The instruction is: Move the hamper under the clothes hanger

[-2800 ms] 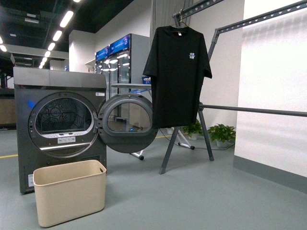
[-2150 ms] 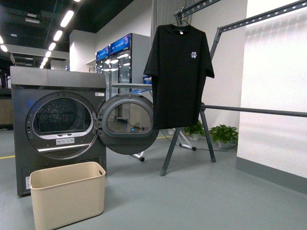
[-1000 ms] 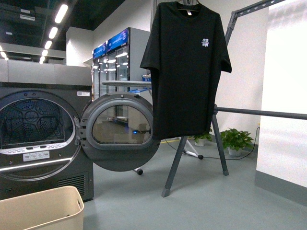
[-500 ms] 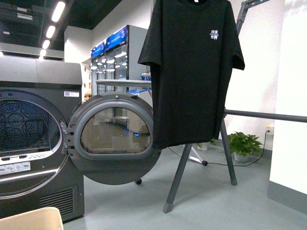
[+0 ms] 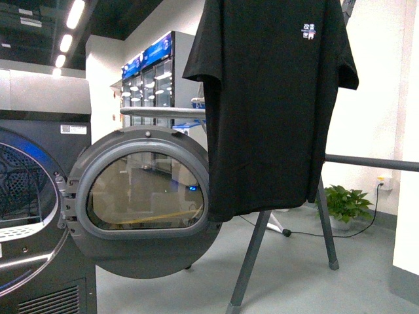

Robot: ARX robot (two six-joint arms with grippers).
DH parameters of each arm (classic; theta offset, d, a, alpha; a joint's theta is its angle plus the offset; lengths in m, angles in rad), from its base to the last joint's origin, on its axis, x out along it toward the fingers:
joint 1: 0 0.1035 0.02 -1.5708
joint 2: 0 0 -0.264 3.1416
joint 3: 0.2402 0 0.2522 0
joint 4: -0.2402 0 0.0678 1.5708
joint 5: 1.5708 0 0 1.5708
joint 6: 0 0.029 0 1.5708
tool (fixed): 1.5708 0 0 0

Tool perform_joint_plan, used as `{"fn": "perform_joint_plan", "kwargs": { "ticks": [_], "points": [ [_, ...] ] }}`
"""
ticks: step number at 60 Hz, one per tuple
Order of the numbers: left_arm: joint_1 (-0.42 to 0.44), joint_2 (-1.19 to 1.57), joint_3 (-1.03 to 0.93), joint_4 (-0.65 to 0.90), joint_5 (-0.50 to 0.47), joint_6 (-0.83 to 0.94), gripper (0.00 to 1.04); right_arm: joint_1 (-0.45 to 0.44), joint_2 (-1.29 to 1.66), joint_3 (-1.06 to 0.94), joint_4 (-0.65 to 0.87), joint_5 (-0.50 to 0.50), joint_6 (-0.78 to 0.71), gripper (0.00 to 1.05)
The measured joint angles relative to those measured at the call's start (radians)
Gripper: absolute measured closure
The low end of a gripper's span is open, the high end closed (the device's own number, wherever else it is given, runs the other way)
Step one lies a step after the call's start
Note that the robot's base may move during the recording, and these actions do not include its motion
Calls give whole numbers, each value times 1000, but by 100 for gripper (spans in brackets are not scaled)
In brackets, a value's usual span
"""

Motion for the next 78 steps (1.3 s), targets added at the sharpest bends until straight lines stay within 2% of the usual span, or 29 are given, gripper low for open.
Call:
{"fn": "perform_joint_plan", "kwargs": {
  "ticks": [78],
  "points": [
    [0,0,0,-1,0,0,7,0,0,0,0,0,0,8]
  ]
}}
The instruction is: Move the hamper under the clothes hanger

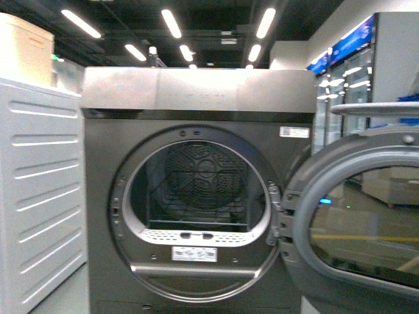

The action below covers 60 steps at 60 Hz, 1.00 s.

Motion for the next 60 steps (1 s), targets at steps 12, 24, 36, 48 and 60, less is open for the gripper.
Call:
{"fn": "perform_joint_plan", "kwargs": {
  "ticks": [12,24,36,48,60],
  "points": [
    [1,0,0,0,-3,0,7,1,0,0,0,-3,0,8],
    [0,0,0,0,0,0,7,0,0,0,0,0,0,8],
    [0,0,0,0,0,0,7,0,0,0,0,0,0,8],
    [11,219,50,14,-144,-133,7,52,239,41,132,96,74,8],
    [201,918,231,476,37,-181,7,84,995,275,584,-35,113,8]
  ]
}}
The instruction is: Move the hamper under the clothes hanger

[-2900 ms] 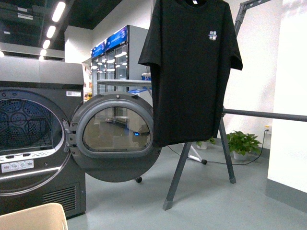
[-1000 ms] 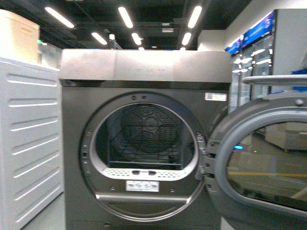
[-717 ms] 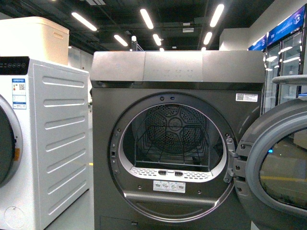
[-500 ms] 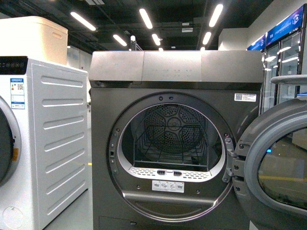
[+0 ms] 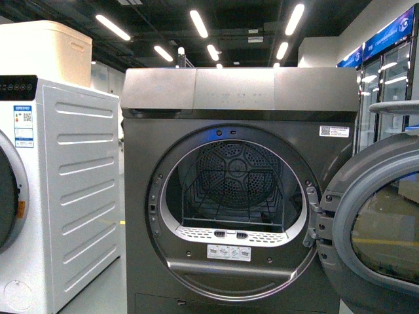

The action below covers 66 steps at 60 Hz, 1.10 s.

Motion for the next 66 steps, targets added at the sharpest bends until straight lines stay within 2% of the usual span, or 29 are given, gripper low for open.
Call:
{"fn": "perform_joint_plan", "kwargs": {
  "ticks": [6,12,23,46,61,66],
  "points": [
    [22,313,124,79,45,28,7,19,315,145,7,-48,-3,8],
    [17,570,253,74,47,73,7,45,548,274,-23,-32,-26,8],
    [-61,956,505,-18,38,114,7,90,911,490,-128,37,-51,8],
    [-109,1171,759,-161,1,163,7,135,1138,720,-301,65,-26,8],
    [-138,1296,837,-201,8,209,7,153,1244,831,-376,97,-16,8],
    [-129,1330,867,-228,-17,236,7,157,1280,867,-396,107,-10,8]
  ]
}}
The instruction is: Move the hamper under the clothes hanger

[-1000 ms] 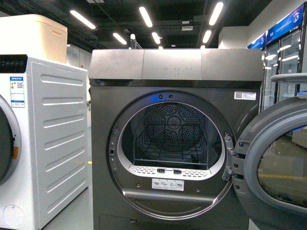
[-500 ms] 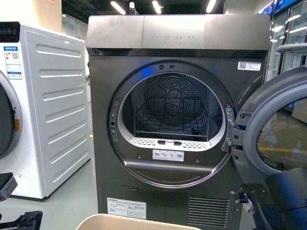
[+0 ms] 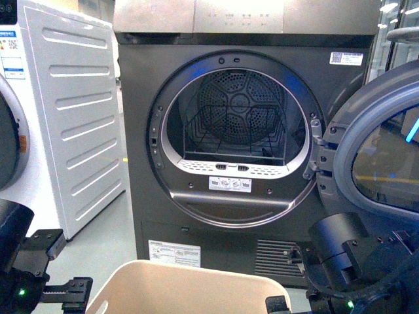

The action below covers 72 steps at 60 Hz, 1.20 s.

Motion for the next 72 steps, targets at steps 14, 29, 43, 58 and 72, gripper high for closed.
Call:
{"fn": "perform_joint_plan", "kwargs": {
  "ticks": [14,29,43,58,72],
  "points": [
    [40,51,60,-26,-15,24,7,10,70,81,-42,17,7,8],
    [22,109,98,-26,-1,24,7,9,106,122,-67,36,8,8],
    [11,149,134,-10,-2,26,7,12,133,135,-78,44,16,8],
    [3,199,184,12,-14,28,7,24,164,159,-89,46,37,8],
    [-24,264,263,3,-14,24,7,30,172,171,-95,47,56,8]
  ]
}}
